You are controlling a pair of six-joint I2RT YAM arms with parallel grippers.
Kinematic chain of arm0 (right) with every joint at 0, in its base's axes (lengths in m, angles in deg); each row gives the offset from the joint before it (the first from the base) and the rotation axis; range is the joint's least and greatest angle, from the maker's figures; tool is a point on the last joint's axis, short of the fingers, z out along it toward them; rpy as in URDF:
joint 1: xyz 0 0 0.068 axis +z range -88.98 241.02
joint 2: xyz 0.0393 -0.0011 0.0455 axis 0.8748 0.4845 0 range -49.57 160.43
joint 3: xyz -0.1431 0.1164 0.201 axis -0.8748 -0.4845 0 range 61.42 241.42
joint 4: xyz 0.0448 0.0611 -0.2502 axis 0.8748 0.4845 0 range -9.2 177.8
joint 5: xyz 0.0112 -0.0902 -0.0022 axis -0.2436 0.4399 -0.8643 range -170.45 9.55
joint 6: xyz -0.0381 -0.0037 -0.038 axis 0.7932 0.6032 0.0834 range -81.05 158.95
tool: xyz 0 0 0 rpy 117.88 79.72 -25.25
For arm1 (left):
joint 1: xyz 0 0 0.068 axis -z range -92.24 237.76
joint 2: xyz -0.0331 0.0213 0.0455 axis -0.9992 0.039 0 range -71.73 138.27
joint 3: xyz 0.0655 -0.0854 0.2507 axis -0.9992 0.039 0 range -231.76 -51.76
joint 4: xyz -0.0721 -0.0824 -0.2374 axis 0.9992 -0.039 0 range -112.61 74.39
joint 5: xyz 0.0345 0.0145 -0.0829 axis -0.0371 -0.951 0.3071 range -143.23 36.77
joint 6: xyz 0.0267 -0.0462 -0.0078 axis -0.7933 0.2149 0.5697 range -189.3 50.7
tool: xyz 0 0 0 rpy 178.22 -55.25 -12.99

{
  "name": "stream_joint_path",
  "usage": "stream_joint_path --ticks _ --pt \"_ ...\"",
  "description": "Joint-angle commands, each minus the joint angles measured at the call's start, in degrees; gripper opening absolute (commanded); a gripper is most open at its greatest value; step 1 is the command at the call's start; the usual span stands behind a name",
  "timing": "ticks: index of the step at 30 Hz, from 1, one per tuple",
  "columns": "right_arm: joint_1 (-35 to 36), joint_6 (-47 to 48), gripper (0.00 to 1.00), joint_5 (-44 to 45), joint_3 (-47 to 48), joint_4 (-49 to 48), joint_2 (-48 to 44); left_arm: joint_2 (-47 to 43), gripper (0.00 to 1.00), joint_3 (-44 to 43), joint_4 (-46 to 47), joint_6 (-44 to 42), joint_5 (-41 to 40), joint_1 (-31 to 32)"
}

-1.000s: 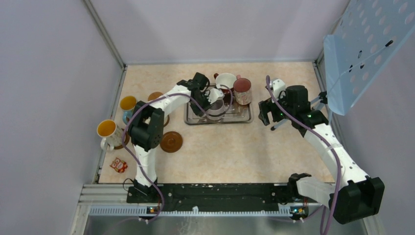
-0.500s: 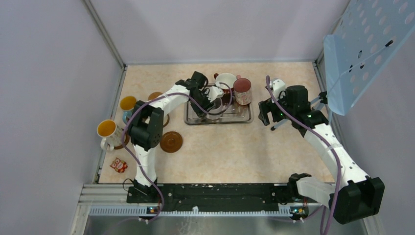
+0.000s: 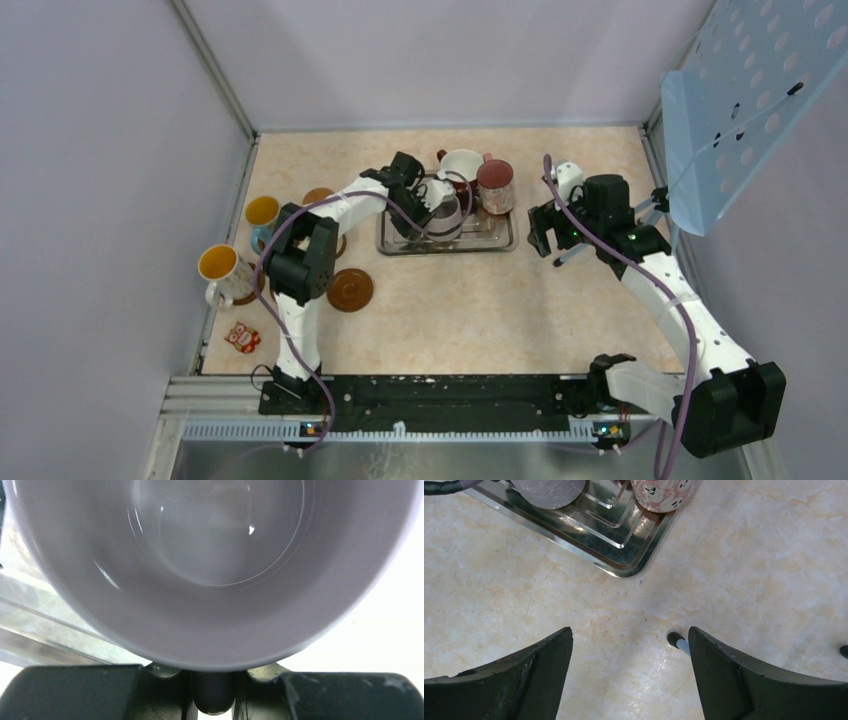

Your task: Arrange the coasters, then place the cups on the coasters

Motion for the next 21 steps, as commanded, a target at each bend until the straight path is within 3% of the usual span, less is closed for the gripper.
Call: stream_joint_path --ticks 1,10,21 --pt "-0.55 0.18 0.84 -1.02 0.34 -1.87 -1.21 -8.53 0.0 4.07 3.61 2.58 3.35 -1.14" --pt "-0.54 0.09 0.84 -1.64 0.26 -1.69 -1.24 -20.91 0.0 12.41 7.95 0.81 4.79 -3.99" --pt "-0.55 -0.26 0.84 -2.47 -0.58 -1.9 -1.51 -36.23 0.0 26.26 7.52 -6.27 13.77 -12.86"
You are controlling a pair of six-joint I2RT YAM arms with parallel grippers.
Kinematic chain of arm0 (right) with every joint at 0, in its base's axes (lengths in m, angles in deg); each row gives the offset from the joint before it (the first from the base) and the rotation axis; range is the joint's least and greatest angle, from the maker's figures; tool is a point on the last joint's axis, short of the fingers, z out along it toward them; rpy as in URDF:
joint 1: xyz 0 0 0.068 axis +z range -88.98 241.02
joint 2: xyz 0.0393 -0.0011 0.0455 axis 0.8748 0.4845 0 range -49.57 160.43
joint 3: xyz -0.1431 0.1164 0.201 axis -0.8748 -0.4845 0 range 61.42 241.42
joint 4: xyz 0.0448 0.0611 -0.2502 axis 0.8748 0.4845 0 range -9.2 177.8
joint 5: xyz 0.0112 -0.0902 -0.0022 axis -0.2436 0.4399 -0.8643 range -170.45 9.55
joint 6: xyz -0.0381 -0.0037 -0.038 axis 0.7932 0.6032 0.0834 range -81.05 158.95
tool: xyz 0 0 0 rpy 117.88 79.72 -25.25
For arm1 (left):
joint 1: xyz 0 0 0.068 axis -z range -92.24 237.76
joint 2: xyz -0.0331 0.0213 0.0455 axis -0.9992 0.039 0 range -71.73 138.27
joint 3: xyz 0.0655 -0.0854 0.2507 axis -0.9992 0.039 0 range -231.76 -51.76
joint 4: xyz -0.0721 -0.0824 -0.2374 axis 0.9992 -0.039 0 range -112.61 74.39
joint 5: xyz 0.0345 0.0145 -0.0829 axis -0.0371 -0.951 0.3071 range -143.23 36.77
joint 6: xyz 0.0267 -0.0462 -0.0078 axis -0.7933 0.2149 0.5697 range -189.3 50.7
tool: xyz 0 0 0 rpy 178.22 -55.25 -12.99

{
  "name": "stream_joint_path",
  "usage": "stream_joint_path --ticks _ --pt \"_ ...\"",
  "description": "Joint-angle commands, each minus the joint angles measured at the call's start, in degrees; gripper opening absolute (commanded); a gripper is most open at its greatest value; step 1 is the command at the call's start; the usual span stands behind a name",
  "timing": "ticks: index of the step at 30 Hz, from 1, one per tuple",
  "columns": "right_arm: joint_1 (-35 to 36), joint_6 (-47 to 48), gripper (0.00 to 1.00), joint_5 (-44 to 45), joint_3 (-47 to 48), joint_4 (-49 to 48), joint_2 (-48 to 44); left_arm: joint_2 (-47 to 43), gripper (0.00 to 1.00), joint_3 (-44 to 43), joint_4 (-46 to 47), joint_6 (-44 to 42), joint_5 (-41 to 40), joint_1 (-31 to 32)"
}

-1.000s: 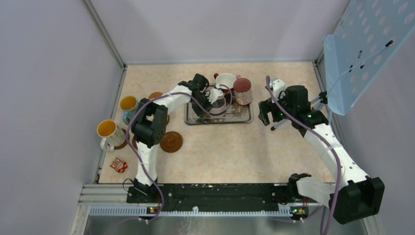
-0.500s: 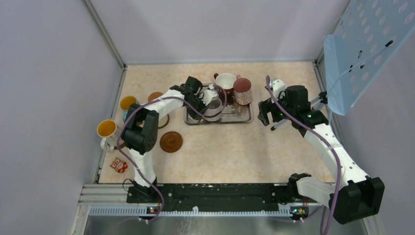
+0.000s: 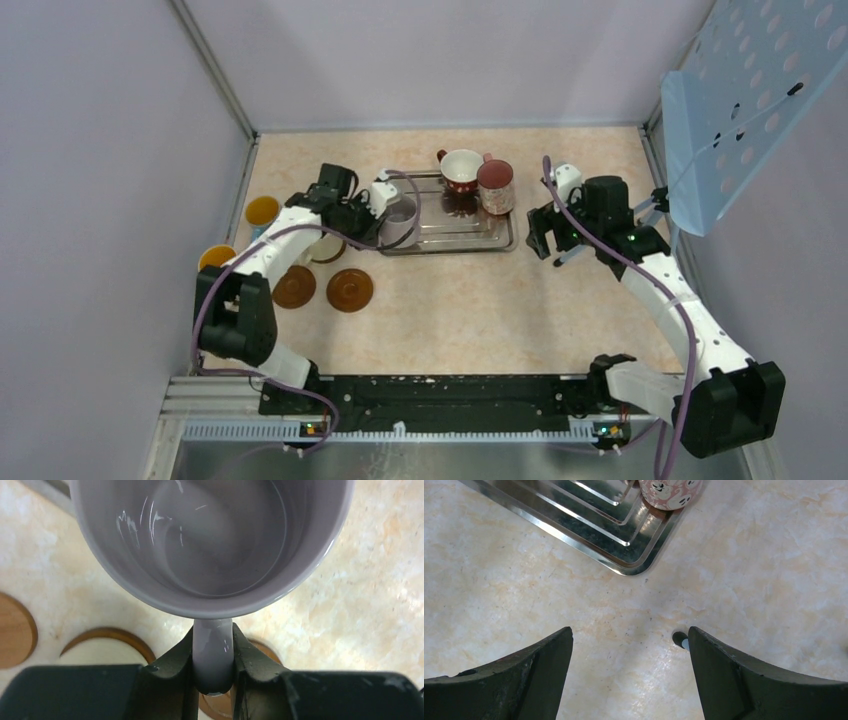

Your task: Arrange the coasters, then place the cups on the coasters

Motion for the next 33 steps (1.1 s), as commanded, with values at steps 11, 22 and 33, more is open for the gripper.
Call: stream_joint_path --ticks 11,22,33 --pt "-0.56 -0.37 0.84 -1.49 -0.58 -1.31 -1.66 -23.09 0.0 15.63 -4.54 -15.5 11.07 -11.96" --pt "-0.42 -0.55 0.84 -2.54 -1.07 -1.68 -1.29 -33.32 0.0 22.21 -11.33 -20.69 12.24 -24.38" --pt "-0.46 -0.13 0.84 -3.34 -1.64 -1.88 -1.45 -32.38 0.0 22.09 -19.52 -35.29 15.44 -43.22"
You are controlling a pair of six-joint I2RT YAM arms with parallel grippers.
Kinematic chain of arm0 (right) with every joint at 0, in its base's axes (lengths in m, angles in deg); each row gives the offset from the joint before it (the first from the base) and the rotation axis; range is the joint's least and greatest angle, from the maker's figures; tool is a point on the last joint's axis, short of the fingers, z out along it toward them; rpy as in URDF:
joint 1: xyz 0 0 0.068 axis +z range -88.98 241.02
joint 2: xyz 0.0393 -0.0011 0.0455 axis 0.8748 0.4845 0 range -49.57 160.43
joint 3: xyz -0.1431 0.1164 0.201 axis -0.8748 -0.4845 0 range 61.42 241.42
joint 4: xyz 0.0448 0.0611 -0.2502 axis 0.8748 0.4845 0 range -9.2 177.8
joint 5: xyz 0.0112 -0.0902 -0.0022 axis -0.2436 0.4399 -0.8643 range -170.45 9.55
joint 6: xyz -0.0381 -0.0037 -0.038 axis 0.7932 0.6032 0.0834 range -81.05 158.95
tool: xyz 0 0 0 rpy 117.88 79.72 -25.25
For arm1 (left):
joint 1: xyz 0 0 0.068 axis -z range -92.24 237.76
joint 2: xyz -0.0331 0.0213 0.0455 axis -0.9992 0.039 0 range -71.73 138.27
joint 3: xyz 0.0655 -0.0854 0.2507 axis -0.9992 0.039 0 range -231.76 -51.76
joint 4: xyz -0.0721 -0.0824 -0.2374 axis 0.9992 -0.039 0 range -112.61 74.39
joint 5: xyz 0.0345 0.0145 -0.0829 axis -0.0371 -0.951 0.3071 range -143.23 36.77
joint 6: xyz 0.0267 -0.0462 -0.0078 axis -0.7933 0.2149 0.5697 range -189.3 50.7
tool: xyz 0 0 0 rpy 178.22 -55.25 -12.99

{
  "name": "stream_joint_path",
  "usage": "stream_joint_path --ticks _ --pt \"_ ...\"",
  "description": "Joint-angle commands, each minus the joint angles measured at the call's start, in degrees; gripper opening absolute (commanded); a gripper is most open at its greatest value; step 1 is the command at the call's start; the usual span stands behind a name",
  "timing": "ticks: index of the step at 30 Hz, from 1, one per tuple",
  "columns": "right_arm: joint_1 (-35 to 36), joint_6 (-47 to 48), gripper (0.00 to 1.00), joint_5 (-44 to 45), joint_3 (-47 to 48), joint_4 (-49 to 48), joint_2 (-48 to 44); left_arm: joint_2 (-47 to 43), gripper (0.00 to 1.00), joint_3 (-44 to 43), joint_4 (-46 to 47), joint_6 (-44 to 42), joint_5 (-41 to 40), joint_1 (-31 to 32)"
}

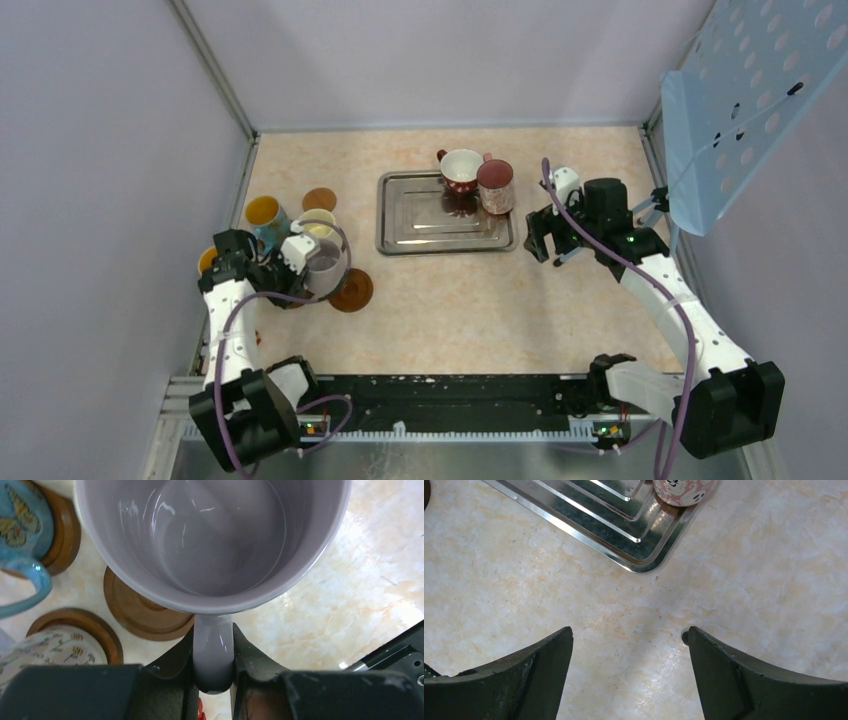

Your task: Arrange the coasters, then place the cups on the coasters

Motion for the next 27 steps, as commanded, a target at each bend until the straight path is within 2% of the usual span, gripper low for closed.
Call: stream_joint_path --ticks 1,7,11,18,27 --pt "-0.48 -0.07 0.84 -1.17 -0.61 -1.93 -1.27 -0.25 0.0 -0.82 -1.39 -9.86 6.79 -6.62" --pt "-0.48 -0.18 0.84 -1.1 -0.81 -1.43 -1.72 4.16 0.0 -2.81 -1.21 -16.0 8.03 -15.71" --pt "-0.4 -0.26 0.84 -0.92 -0.44 -1.15 -1.56 6.26 0.0 -2.88 3.28 -16.23 7.87 -19.56" --pt "-0.42 -0.83 0.84 -0.43 -0.82 -1.24 -1.97 8.76 0.0 -2.73 7.82 -15.46 7.3 -20.33" --pt "-0.42 -0.53 0.84 -0.03 -0.55 -1.04 -1.67 10.76 0.0 -1.67 6.99 -18.63 7.55 -20.3"
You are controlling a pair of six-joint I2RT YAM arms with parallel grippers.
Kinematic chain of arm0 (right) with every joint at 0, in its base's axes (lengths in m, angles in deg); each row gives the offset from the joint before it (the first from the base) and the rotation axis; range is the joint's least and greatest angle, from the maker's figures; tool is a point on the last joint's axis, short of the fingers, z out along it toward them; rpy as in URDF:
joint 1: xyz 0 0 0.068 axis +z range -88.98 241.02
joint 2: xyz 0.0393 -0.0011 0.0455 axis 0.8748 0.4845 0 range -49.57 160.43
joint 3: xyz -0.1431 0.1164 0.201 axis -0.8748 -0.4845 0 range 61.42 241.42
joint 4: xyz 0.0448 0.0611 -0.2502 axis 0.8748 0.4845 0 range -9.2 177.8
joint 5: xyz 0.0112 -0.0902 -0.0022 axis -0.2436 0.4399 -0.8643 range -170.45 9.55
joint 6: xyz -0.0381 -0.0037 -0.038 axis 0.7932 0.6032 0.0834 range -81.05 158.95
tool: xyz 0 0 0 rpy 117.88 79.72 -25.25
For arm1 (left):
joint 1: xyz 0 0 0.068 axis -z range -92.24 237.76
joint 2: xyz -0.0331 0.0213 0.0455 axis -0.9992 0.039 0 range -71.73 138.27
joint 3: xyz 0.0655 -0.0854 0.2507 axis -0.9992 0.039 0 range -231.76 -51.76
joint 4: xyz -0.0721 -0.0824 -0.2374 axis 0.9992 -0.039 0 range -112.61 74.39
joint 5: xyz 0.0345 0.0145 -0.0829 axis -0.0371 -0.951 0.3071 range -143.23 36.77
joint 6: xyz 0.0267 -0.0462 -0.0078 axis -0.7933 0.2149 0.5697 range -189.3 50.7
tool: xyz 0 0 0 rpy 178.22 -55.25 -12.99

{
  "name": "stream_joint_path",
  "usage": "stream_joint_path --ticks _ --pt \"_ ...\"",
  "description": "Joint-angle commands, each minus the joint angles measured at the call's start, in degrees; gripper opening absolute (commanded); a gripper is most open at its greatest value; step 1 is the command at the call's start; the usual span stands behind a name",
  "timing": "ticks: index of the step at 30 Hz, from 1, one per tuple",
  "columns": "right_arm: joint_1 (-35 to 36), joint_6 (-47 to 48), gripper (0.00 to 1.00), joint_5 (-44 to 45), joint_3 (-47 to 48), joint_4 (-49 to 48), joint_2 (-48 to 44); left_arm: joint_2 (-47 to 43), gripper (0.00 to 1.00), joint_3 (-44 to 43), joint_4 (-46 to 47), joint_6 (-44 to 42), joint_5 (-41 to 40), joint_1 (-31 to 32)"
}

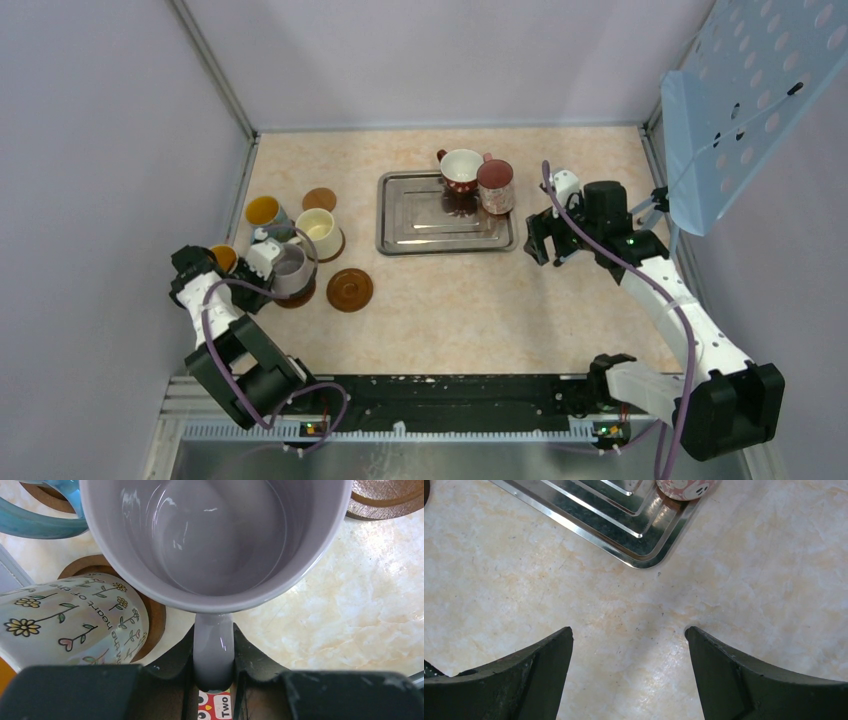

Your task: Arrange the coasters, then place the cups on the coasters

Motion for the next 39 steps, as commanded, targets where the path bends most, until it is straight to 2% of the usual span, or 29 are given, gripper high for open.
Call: stream_joint_path --ticks 1,8,17,19,26,31,39 --pt "-0.43 -0.11 0.84 0.08 0.6 -1.13 -0.99 -0.31 0.0 -1.26 2.12 -2.74 4.7 -0.41" --pt "-0.4 -0.07 0.84 -0.19 0.61 -1.42 -0.62 0.47 0.0 -0.14 5.38 -0.93 2.21 -0.4" --pt "-0.44 -0.07 0.84 -0.1 0.27 -1.5 -0.71 0.77 0.0 1.23 3.22 -4.25 0.71 -0.47" --pt "-0.47 -0.15 0.84 -0.1 0.19 -1.63 -0.65 0.94 0.08 1.5 3.22 -4.66 0.13 -0.39" --pt "-0.4 0.02 0.84 -0.1 0.17 -1.81 -0.61 1.16 0.58 1.14 2.93 -4.73 -2.32 -0.43" --pt "-0.45 0.11 0.84 -0.35 -0.15 -2.15 -0.68 -0.71 0.69 0.13 -0.77 -6.78 -2.98 -0.43" --pt "-0.47 -0.59 0.84 -1.12 -1.13 -3.07 -0.95 -3.82 0.72 -5.47 -8.37 -8.08 -0.39 -0.45"
